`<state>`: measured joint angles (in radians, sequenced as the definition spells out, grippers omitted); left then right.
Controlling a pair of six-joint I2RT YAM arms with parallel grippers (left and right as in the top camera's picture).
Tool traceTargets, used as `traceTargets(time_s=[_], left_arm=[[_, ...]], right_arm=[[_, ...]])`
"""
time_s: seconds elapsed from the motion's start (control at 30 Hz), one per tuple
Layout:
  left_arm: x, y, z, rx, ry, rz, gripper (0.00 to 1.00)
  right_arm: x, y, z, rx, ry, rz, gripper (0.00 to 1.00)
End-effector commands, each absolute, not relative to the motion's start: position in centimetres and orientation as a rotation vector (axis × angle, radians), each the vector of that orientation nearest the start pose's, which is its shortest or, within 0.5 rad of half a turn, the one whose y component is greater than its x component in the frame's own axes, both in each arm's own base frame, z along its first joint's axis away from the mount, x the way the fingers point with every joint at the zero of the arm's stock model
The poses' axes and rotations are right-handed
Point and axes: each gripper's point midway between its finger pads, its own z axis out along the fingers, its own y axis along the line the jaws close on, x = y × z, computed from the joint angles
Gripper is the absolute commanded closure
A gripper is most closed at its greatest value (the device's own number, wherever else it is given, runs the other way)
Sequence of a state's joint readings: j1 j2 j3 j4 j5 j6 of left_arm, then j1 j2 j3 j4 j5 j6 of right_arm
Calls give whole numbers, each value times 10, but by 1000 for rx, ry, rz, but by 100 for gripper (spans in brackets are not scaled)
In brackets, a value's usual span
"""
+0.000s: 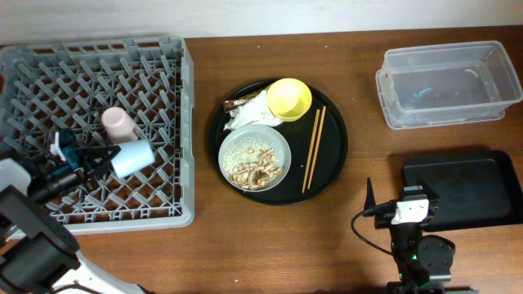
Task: Sort waste into correct bins and load items into the dishwasher rack
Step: 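Lower the blue cup into the rack and open the left gripper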
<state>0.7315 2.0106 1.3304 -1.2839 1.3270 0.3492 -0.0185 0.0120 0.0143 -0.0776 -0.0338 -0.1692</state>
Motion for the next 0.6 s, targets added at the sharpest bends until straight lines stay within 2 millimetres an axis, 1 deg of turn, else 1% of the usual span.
traceTargets(time_s=[0.0, 0.17, 0.3, 0.37, 0.57], left_arm=[[330, 96, 98, -826, 2273, -1579, 100], [318, 104, 72, -975, 2443, -1458, 100], [316, 106, 70, -1001, 2463, -1441, 99], [313, 110, 66, -1050, 2514, -1391, 99], [310, 129, 81, -1082, 2642, -1224, 99]], right_arm=[[246, 1, 155, -153, 1645, -123, 2], [246, 1, 155, -153, 1645, -123, 2], [246, 1, 155, -153, 1645, -123, 2], [246, 1, 155, -153, 1645, -123, 2], [246, 1, 155, -153, 1645, -123, 2]])
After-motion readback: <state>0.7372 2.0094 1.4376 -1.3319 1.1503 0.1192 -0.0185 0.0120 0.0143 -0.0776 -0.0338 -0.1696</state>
